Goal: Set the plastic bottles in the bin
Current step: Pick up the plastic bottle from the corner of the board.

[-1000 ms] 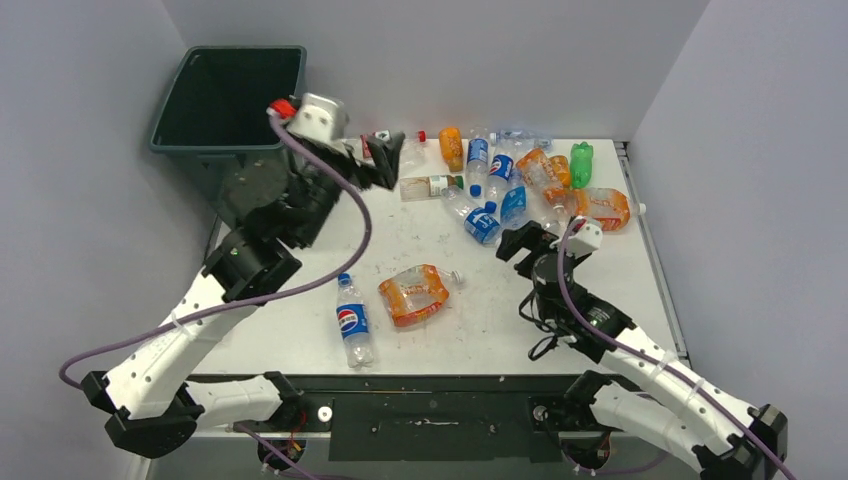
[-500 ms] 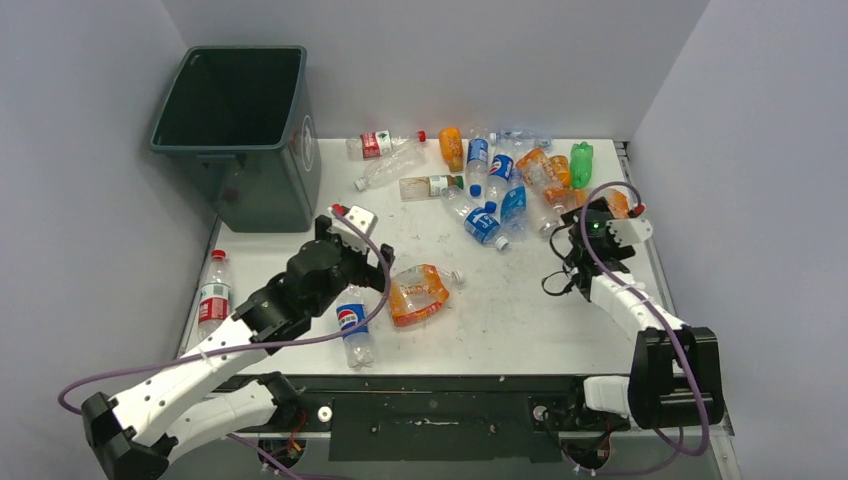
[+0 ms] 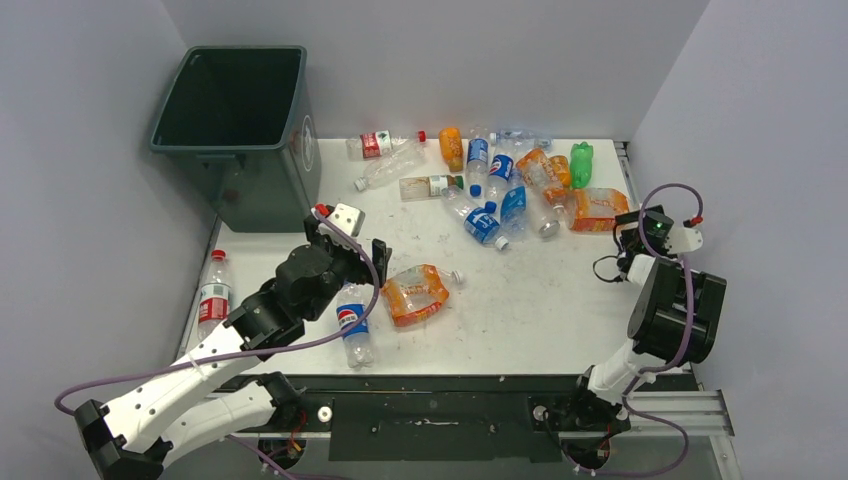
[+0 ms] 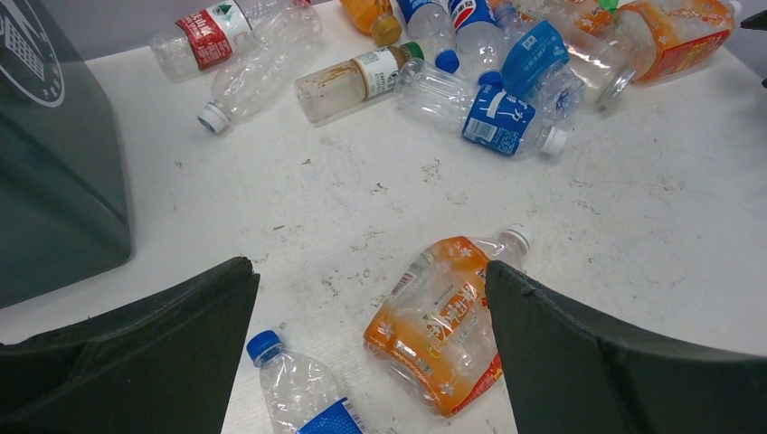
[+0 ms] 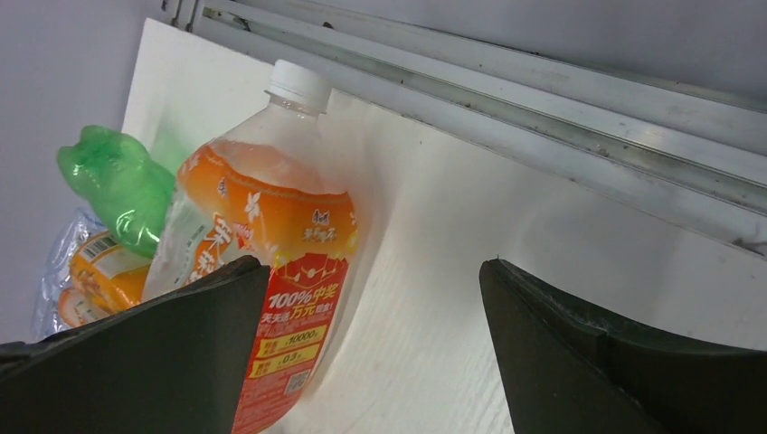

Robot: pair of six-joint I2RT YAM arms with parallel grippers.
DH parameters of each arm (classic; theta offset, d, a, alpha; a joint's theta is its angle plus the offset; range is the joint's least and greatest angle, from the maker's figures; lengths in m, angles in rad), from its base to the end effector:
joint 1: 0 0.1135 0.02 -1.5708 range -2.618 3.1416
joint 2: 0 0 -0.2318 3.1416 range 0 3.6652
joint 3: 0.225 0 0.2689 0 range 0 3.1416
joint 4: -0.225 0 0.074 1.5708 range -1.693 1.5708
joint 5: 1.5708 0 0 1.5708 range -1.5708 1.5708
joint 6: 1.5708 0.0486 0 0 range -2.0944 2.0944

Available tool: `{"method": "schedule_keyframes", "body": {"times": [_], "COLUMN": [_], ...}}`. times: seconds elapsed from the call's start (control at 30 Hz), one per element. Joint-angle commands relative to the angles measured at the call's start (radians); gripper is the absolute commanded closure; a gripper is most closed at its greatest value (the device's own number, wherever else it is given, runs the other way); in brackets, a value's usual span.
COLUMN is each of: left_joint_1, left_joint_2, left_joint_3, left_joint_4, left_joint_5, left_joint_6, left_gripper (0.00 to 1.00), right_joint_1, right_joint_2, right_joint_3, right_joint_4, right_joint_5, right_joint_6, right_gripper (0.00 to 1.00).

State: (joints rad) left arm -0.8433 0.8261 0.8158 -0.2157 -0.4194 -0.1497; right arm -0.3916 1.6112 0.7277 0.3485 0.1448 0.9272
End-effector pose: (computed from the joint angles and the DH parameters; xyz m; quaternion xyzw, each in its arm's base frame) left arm 0.1750 -0.1668 0.3147 0.1381 0.7637 -0.1470 0.6132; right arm 0.3181 -0.1389 0.1183 0.5592 0.6630 0.0700 0.4928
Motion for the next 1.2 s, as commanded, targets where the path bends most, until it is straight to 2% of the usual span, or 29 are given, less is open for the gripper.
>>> {"method": "schedule_keyframes", "body": {"times": [0.0, 0.23, 0.47, 0.67, 0.8, 1.0, 1.07, 1.1, 1.17], "left_joint_1": [-0.011, -0.01, -0.011, -0.011, -0.018, -0.031, -0.034, -0.035, -0.038], "left_joint_2": [0.003, 0.002, 0.0, -0.006, -0.015, -0.028, -0.031, -0.033, -0.037], "left_joint_3": [0.034, 0.025, 0.028, 0.029, 0.028, 0.025, 0.025, 0.024, 0.022], "left_joint_4": [0.009, 0.023, 0.021, 0.019, 0.02, 0.023, 0.025, 0.025, 0.026], "left_joint_5": [-0.02, -0.023, -0.025, -0.022, -0.026, -0.041, -0.042, -0.043, -0.044], "left_joint_6": [-0.016, -0.019, -0.013, -0.014, -0.016, -0.017, -0.02, -0.021, -0.024], "left_gripper": [0.04, 0.04, 0.03, 0.03, 0.03, 0.03, 0.02, 0.02, 0.02], "right_joint_1": [-0.016, -0.002, -0.001, 0.006, 0.008, 0.011, 0.019, 0.023, 0.034], "right_joint_2": [0.072, 0.197, 0.263, 0.273, 0.243, 0.17, 0.134, 0.112, 0.077], "right_joint_3": [0.095, 0.179, 0.207, 0.192, 0.157, 0.11, 0.092, 0.088, 0.082], "right_joint_4": [0.109, 0.131, 0.132, 0.151, 0.182, 0.209, 0.216, 0.213, 0.19], "right_joint_5": [-0.103, -0.114, -0.137, -0.172, -0.185, -0.222, -0.223, -0.222, -0.22], "right_joint_6": [-0.025, 0.007, -0.007, -0.013, -0.011, 0.005, 0.006, 0.005, 0.01], "right_gripper": [0.1, 0.09, 0.04, 0.29, 0.53, 0.72, 0.82, 0.91, 0.95]}}
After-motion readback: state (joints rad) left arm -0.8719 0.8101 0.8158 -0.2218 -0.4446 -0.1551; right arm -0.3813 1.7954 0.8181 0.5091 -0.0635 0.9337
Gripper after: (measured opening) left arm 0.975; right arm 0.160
